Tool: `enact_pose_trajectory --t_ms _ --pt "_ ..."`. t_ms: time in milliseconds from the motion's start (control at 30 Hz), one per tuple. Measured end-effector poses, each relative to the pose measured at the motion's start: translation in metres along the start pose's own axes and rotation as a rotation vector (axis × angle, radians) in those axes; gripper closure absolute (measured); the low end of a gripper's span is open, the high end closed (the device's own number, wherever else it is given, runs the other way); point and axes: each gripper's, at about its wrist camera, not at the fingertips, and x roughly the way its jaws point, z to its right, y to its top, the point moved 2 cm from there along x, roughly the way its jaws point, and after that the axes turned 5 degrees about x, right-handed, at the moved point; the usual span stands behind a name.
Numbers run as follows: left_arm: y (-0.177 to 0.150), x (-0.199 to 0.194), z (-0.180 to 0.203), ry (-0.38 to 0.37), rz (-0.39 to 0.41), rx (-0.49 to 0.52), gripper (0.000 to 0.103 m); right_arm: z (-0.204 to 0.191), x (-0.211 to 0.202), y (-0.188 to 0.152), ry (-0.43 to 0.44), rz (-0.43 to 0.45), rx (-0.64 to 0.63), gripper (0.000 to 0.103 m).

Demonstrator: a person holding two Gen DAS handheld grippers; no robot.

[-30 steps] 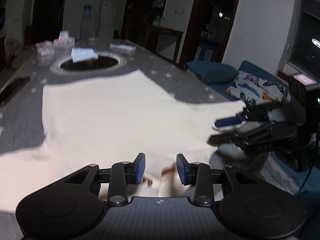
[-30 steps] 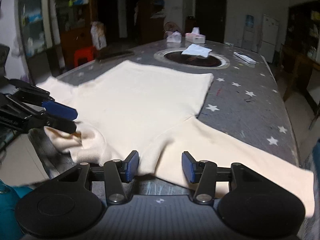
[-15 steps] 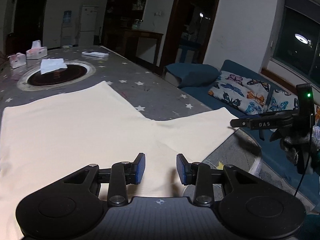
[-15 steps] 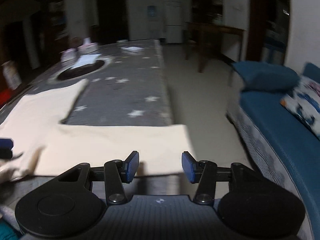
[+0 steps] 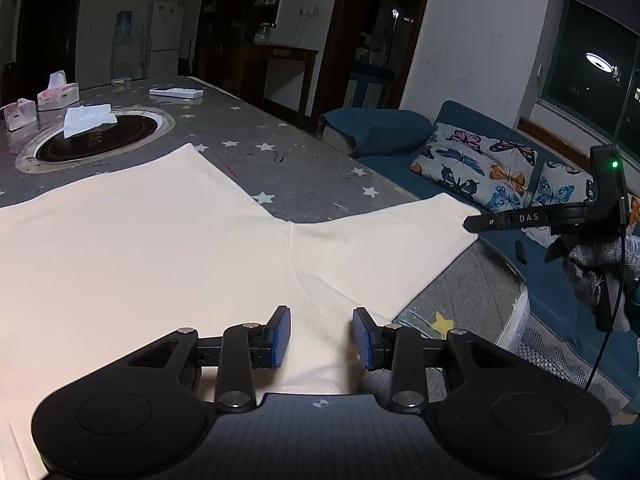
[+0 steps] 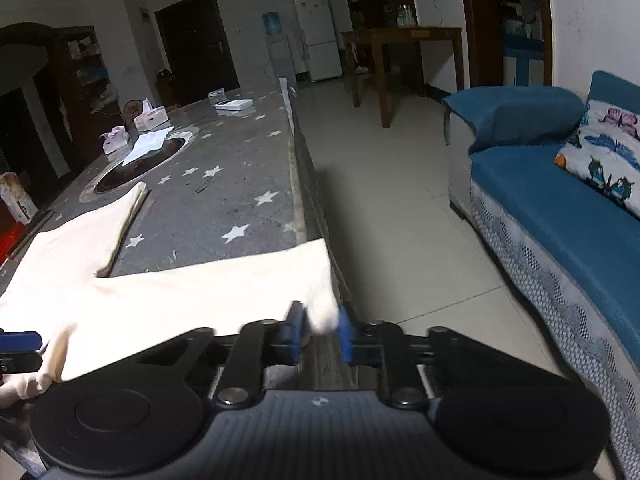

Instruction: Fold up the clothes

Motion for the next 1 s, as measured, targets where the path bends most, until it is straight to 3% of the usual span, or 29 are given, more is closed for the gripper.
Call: enact_pose_trajectory --t_ms 333,600,767,1000 --pt "0.002 0.000 0.003 -0.001 0.009 0.020 0.066 -0.036 -0.012 0.053 0.012 0.134 -0.151 0.095" --pt "-0.004 0.008 0.013 -0.004 -0.001 0.065 0.064 -0.058 -0.012 0.066 0.044 0.136 -0.201 0.095" --pt "0.000 -0.008 0.003 0.002 0.045 0.015 0.062 -0.089 -0.038 0.089 0.129 0.176 -0.245 0.095" --pt "-0.006 -0.054 -0.032 0.104 0.139 -0.066 0.057 -0.173 -0.055 0.102 0.281 0.193 -0.393 0.095"
